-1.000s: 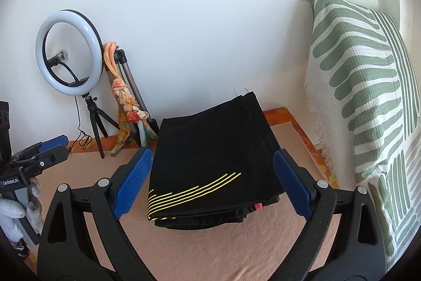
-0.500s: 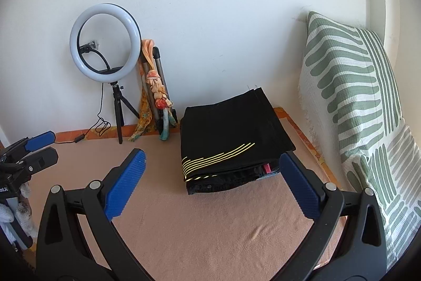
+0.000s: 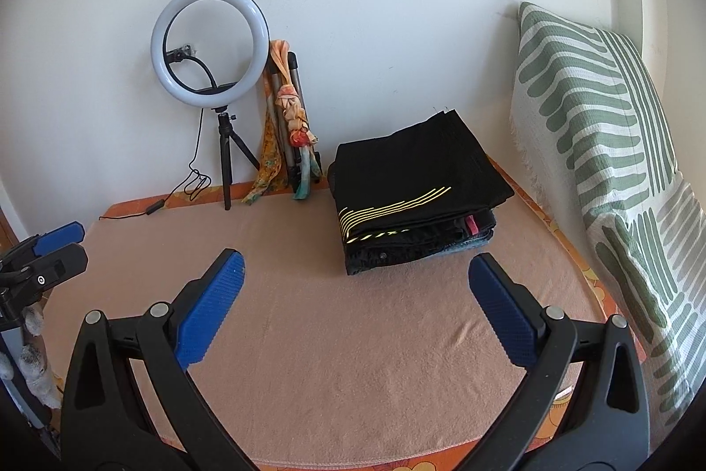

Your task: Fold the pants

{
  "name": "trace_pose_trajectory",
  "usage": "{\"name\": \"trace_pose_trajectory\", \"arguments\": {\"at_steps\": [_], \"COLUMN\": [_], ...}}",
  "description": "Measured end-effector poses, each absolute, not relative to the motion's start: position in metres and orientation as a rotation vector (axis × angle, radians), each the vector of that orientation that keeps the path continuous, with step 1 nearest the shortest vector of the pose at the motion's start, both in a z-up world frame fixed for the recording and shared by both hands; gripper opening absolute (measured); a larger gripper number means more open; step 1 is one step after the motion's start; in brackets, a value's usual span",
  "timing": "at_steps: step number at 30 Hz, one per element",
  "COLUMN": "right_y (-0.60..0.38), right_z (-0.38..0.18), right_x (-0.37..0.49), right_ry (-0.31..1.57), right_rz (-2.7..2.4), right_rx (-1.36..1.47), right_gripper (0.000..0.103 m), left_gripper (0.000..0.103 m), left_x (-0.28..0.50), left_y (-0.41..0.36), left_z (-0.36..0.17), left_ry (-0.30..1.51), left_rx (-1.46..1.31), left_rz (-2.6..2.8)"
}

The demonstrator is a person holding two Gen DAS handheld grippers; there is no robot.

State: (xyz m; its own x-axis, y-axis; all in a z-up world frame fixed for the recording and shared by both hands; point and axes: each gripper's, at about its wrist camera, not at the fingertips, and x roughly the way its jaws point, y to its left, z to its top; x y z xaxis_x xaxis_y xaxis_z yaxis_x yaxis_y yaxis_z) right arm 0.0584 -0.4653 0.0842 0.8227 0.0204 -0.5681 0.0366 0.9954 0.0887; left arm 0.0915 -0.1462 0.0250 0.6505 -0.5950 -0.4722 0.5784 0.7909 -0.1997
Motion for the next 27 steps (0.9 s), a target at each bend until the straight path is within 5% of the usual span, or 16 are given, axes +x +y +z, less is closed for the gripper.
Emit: {"name": "trace_pose_trajectory", "arguments": {"at_steps": [27], "right_y": [-0.442], "right_z": [0.044], "right_x": [0.046], "right_ry": [0.603], "right_rz": [-0.017], "right_rx": [0.046], "right_gripper": [0.103], "left_gripper": [0.087], "left_x": [0.080], "left_y": [-0.138], "left_z": [-0.012], "left_ry": [0.557], "left_rx": [0.029], "left_rz": [-0.614]}}
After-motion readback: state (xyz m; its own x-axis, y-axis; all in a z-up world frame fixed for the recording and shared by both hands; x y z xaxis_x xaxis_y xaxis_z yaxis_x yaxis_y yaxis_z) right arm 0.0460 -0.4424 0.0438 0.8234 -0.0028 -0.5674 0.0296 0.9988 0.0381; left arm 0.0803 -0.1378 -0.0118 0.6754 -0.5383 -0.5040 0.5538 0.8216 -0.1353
